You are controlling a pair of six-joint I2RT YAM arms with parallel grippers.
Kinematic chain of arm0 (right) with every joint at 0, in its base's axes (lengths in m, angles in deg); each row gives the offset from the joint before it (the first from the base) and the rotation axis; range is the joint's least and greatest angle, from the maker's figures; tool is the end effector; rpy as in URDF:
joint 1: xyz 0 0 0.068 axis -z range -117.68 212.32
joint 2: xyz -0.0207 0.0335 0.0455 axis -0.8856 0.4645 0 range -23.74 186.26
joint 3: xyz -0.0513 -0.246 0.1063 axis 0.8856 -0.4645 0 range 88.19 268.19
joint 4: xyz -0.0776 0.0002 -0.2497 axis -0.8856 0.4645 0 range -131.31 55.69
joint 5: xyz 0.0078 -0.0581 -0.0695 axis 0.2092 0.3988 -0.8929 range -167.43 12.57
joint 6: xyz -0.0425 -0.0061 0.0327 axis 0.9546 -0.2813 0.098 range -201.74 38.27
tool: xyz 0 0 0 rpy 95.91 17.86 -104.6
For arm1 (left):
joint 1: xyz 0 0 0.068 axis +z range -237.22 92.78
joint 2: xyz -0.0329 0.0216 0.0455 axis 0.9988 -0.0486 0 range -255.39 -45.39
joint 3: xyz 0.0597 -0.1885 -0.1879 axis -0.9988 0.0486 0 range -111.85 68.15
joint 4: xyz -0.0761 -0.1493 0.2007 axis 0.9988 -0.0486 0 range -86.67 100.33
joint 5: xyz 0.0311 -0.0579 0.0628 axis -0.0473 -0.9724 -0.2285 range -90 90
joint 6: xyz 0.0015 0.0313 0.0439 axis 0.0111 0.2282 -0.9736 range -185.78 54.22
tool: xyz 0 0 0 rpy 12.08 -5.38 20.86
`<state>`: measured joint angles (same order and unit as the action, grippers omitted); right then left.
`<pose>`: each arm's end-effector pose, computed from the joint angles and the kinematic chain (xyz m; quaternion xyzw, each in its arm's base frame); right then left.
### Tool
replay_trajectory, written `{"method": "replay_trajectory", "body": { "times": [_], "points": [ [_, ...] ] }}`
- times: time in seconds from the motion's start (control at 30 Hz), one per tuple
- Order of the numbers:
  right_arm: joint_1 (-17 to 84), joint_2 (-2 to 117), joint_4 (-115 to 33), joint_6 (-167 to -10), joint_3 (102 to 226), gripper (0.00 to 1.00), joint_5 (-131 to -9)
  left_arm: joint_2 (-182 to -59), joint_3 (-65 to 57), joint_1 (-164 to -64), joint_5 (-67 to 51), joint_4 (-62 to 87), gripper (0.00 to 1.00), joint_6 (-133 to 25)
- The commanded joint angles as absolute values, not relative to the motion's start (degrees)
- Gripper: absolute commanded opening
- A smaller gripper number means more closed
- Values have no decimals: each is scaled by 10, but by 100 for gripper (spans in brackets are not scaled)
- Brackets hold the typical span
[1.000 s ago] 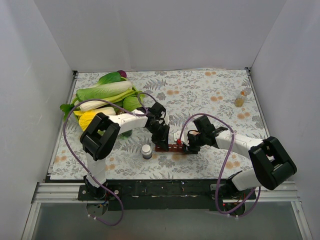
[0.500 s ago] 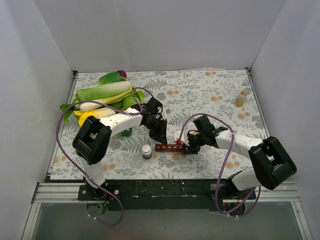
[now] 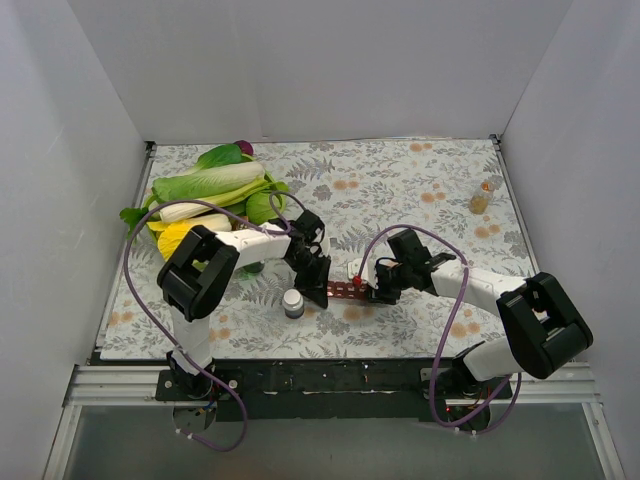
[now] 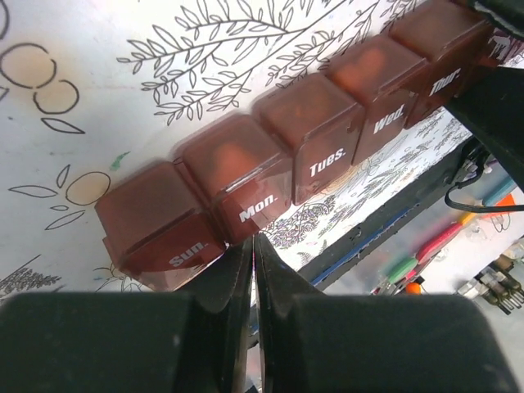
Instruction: Sort the pills into containers
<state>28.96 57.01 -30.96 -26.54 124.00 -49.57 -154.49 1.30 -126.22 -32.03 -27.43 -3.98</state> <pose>0.2026 0.1533 0.1567 -0.6982 0.6131 0.1708 0.3278 0.2570 -0.2325 0.1399 0.1657 -0.9434 0.2396 0.1584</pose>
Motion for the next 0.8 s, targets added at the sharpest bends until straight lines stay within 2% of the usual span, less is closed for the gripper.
{"method": "replay_trajectory", "body": {
  "times": [0.0,0.17,0.3,0.4,0.43,0.5,0.53,0.73,0.77],
  "points": [
    [287,585,-280,-263,1239,35,-516,-1510,-11,-1258,-291,-276,6,-45],
    [287,586,-279,-264,1241,40,-517,-1437,-30,-1248,-301,-277,9,-24],
    [289,590,-279,-269,1244,49,-526,-1392,-34,-1234,-275,-267,19,-17],
    [295,586,-276,-269,1244,64,-526,-1351,-33,-1221,-250,-253,32,-13],
    [299,584,-273,-269,1246,80,-525,-1339,-32,-1218,-241,-248,41,-13],
    [305,572,-265,-266,1247,89,-515,-1298,-23,-1211,-207,-231,54,-10],
    [308,565,-261,-265,1250,91,-511,-1283,-19,-1207,-200,-223,61,-11],
    [342,503,-192,-279,1309,94,-496,-1155,3,-1202,-159,-160,85,-36],
    [350,488,-181,-303,1345,95,-500,-1139,6,-1203,-159,-141,92,-38]
  ]
}}
